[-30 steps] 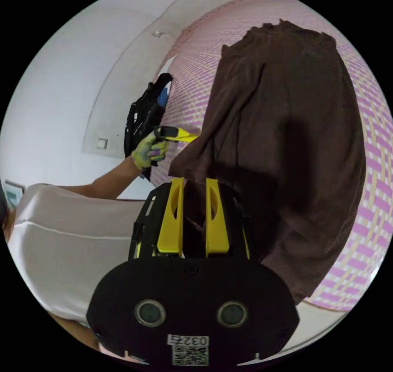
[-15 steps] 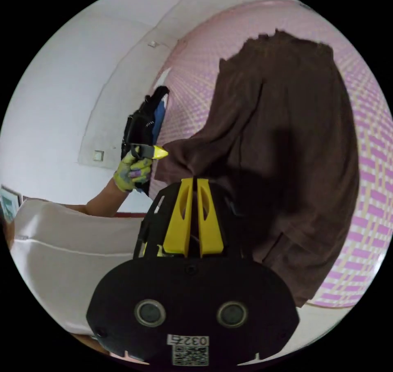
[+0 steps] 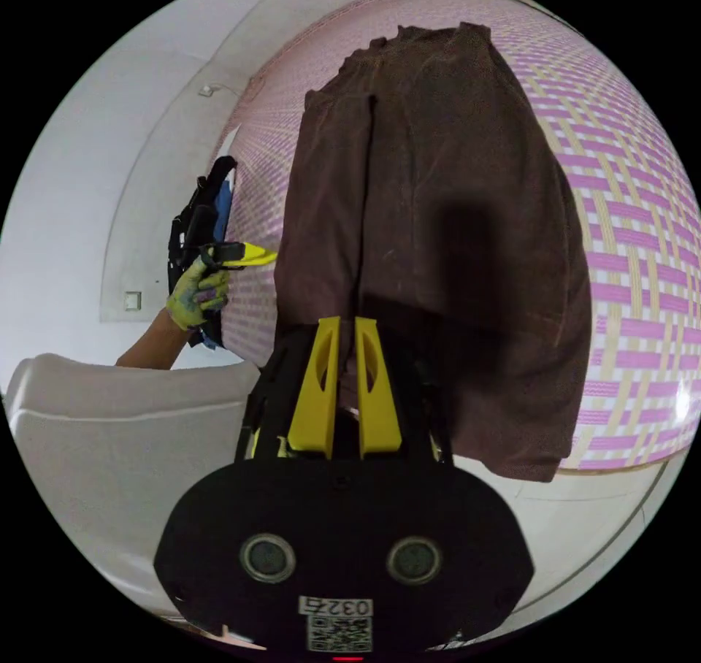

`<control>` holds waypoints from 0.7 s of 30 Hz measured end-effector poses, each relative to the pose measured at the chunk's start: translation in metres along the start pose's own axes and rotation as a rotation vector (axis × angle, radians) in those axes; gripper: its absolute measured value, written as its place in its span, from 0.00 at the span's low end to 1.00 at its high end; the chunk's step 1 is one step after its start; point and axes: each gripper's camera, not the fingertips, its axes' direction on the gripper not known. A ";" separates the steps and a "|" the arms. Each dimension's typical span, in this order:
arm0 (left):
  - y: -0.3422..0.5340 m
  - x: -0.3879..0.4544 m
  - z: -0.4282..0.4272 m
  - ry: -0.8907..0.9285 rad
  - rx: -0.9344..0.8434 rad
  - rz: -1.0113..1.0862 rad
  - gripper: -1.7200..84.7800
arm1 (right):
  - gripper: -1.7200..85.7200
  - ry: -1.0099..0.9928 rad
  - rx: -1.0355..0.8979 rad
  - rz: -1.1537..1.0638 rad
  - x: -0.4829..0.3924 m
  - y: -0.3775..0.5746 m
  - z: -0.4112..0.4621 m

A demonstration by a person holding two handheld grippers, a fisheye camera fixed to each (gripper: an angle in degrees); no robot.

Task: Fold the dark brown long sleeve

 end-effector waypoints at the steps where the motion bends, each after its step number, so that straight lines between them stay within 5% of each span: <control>1: -0.014 -0.002 -0.019 -0.010 0.049 -0.001 0.05 | 0.07 -0.006 0.024 0.002 0.003 0.001 -0.005; 12: -0.195 -0.017 -0.135 -0.187 0.386 -0.013 0.09 | 0.07 -0.103 0.086 0.022 0.012 -0.004 0.002; 21: -0.283 -0.017 -0.144 -0.258 0.357 0.050 0.06 | 0.08 -0.095 0.063 -0.047 0.001 -0.014 0.023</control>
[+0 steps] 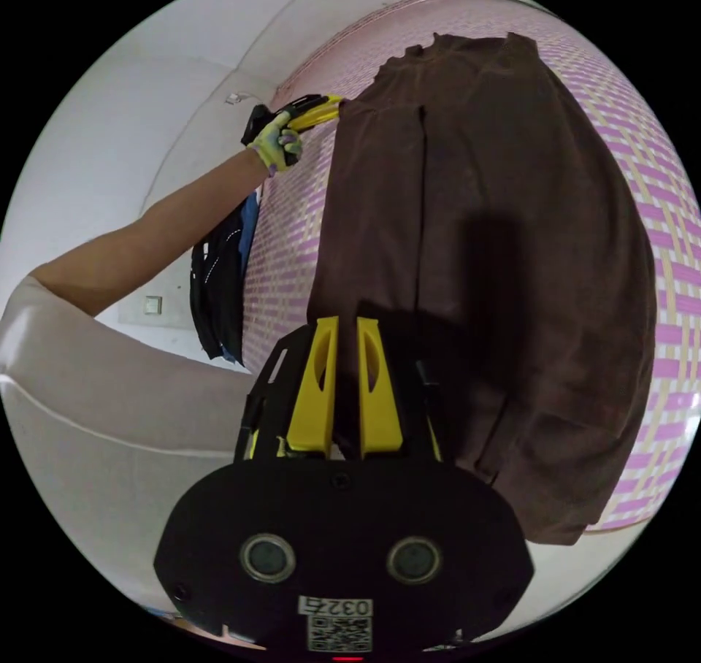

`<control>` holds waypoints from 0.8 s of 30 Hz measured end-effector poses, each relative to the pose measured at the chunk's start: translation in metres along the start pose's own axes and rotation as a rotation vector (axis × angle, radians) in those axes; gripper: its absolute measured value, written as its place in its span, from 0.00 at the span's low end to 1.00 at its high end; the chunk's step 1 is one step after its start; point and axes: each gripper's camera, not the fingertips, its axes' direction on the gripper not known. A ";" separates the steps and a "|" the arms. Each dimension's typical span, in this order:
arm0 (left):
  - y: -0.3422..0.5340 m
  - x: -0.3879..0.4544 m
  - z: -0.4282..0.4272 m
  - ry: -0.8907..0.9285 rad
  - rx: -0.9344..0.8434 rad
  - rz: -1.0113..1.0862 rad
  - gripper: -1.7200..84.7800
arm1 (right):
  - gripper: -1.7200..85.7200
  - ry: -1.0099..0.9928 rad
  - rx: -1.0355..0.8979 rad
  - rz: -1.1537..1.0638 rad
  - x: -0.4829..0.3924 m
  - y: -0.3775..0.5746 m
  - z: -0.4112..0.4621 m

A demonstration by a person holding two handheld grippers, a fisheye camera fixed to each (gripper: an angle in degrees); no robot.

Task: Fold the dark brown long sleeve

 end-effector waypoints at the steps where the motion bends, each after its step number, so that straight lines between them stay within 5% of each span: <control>1: -0.008 0.001 0.006 -0.023 -0.041 0.017 0.05 | 0.08 0.001 -0.015 -0.015 -0.002 -0.002 0.005; 5: -0.031 0.006 0.020 -0.063 -0.153 0.093 0.03 | 0.08 0.003 -0.058 -0.030 -0.002 -0.010 0.018; 10: -0.058 0.028 0.008 0.143 -0.060 0.228 0.01 | 0.08 0.003 -0.070 -0.023 0.003 -0.014 0.021; 15: -0.077 0.006 0.053 -0.010 -0.222 0.095 0.01 | 0.08 -0.041 -0.128 0.023 0.015 -0.013 0.038; 24: -0.023 0.042 0.010 0.076 -0.008 0.125 0.04 | 0.08 0.004 -0.073 0.025 0.017 0.003 0.024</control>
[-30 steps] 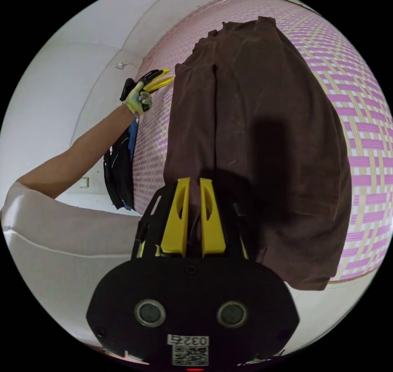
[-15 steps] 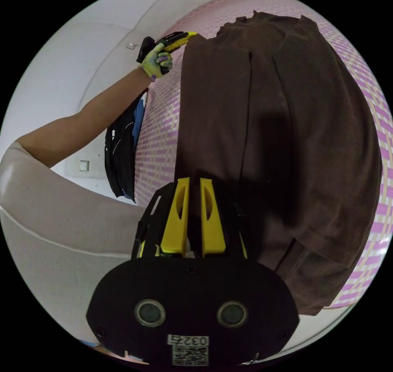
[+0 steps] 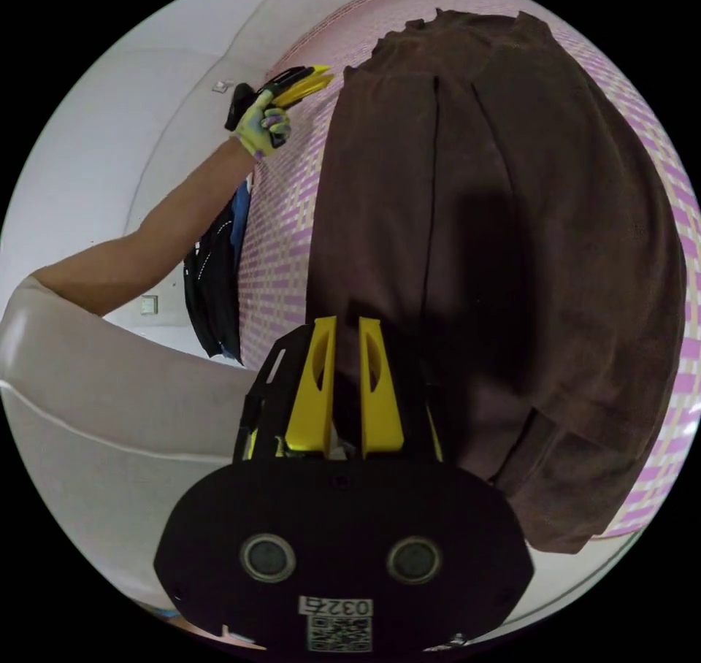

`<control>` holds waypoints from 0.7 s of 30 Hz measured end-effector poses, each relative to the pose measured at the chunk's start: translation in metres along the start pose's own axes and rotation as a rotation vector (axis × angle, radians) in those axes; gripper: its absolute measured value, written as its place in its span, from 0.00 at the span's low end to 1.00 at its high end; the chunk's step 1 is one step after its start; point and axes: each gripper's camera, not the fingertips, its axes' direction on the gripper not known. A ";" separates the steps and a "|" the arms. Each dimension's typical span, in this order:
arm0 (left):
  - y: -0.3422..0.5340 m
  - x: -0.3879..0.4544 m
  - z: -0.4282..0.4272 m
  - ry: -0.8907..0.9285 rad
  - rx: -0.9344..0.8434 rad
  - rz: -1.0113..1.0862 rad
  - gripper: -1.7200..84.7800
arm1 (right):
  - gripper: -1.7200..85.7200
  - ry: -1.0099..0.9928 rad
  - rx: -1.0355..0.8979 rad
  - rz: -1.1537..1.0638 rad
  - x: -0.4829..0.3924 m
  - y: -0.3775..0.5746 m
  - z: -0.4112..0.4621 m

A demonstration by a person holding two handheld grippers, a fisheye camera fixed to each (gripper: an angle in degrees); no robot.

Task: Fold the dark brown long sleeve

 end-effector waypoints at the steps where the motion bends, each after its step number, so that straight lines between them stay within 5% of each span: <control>1: 0.017 0.010 0.002 0.045 -0.003 0.010 0.04 | 0.08 -0.009 -0.009 0.009 0.004 0.001 0.004; 8: 0.143 0.098 0.071 0.115 -0.264 0.106 0.03 | 0.08 0.027 -0.048 -0.025 0.004 0.007 0.012; 12: 0.215 0.162 0.115 -0.002 -0.411 0.227 0.01 | 0.08 0.045 0.050 0.004 0.007 0.035 -0.013; 21: 0.163 0.213 0.132 -0.084 -0.292 0.229 0.07 | 0.11 0.025 0.117 0.122 0.040 0.089 -0.026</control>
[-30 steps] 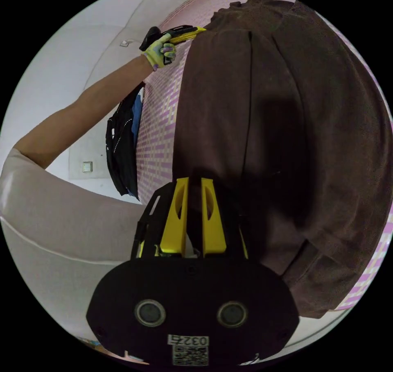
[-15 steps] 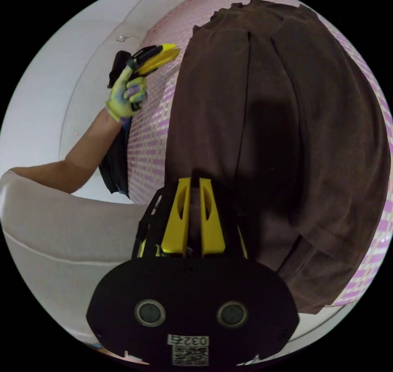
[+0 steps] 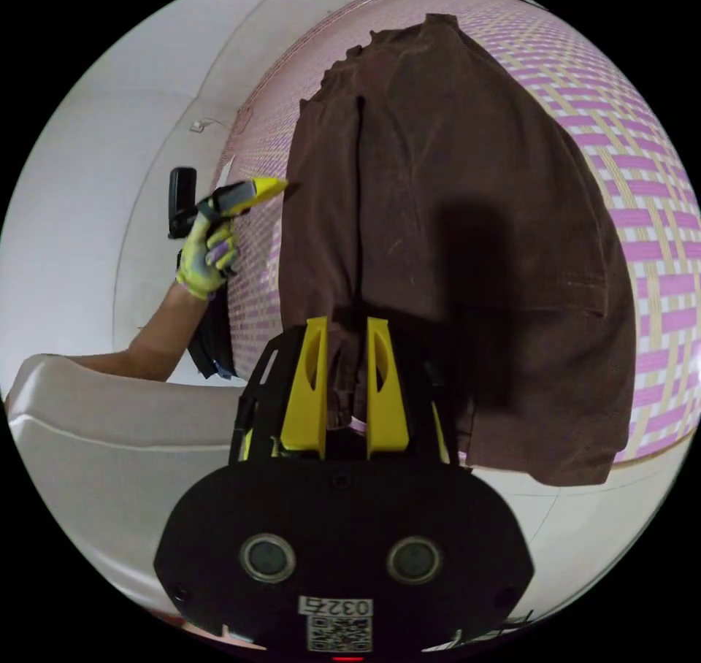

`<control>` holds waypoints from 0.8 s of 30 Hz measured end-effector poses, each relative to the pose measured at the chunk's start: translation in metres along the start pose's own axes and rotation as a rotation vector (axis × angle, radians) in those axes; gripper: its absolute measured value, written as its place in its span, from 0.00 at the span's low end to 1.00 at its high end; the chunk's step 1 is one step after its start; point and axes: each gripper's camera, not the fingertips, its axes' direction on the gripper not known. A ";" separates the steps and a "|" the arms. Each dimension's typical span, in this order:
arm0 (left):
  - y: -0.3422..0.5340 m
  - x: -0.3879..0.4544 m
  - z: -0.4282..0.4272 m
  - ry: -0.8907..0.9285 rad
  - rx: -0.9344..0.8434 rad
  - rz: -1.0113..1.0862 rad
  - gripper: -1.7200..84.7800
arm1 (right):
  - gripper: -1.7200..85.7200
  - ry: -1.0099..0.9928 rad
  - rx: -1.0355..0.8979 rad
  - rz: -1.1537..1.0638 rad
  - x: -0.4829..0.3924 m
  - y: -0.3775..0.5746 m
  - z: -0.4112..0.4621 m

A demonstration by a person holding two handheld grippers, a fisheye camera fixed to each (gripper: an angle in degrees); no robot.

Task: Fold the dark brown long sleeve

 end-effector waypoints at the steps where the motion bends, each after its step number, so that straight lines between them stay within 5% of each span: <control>1: -0.028 0.004 0.000 -0.047 -0.012 0.017 0.08 | 0.11 -0.011 -0.005 0.008 0.003 0.004 0.003; 6: -0.146 0.021 0.015 -0.178 -0.053 0.078 0.13 | 0.12 -0.011 -0.008 0.022 0.008 0.023 0.011; 10: -0.219 0.045 0.075 -0.208 -0.323 0.253 0.16 | 0.12 0.012 0.000 0.016 0.009 0.041 0.014; 13: -0.238 0.069 0.121 -0.314 -0.552 0.413 0.18 | 0.12 -0.032 0.029 0.008 0.013 0.053 0.012; 24: -0.284 0.120 0.198 -0.291 -0.866 0.550 0.10 | 0.12 -0.072 0.054 0.001 0.013 0.084 0.020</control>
